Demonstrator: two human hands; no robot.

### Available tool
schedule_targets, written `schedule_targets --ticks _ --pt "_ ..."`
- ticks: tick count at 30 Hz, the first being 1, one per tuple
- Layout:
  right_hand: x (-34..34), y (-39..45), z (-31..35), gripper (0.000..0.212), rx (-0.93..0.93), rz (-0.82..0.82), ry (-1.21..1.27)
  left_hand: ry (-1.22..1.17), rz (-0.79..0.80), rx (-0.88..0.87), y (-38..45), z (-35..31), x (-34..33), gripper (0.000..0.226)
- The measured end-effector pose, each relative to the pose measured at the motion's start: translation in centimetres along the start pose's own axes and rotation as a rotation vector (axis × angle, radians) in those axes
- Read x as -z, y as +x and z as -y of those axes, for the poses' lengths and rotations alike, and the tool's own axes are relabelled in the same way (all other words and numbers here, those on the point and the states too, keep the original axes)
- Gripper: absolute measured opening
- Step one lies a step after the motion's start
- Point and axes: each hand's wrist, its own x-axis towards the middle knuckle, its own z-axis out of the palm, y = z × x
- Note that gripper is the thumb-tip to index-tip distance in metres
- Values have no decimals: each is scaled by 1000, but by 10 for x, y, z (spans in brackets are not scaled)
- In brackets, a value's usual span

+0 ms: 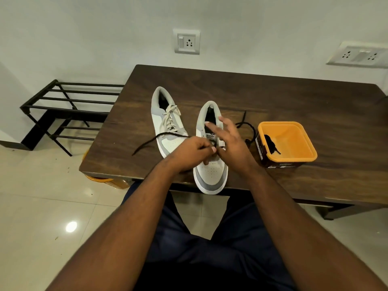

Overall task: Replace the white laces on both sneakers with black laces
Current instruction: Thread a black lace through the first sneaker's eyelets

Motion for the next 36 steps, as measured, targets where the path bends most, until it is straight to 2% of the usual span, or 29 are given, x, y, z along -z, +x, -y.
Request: schedule_targets --ticks 2,4,5,9,12,15,19,23,25,28,30,32,34,36 --pt "4 2 0 46 64 107 -77 72 26 8 -3 2 -1 34" --pt "7 0 -4 21 50 136 -132 33 -14 16 -7 7 0 27" --pt "10 -1 -8 16 25 133 -145 0 -50 23 -10 11 1 22" --pt "37 -7 -18 13 -131 125 -221 -43 -201 64 -15 41 7 15" --pt "59 -12 -17 14 -173 107 -438 11 -199 96 -12 54 6 11" --pt "59 -10 -6 14 -142 123 -457 -48 -174 44 -6 44 1 12" --pt "40 -11 0 10 -70 117 -202 -32 -125 -22 2 30 -16 16" --pt "32 -13 0 8 -124 180 -22 4 -121 0 0 35 -24 16" --pt "38 -15 -1 6 -203 164 122 -4 -196 34 -3 39 -20 17" --pt "54 -18 -8 12 -285 21 303 -45 -448 115 -7 56 0 14" --pt "59 -18 -12 12 -298 -53 381 -64 -552 192 -8 67 13 11" --pt "54 -15 -10 12 -287 -66 395 56 -570 214 -7 63 13 24" --pt "44 -13 -3 12 -282 -33 401 208 -565 117 -3 44 3 41" --pt "34 -9 5 8 -261 5 410 192 -473 26 5 24 -7 46"
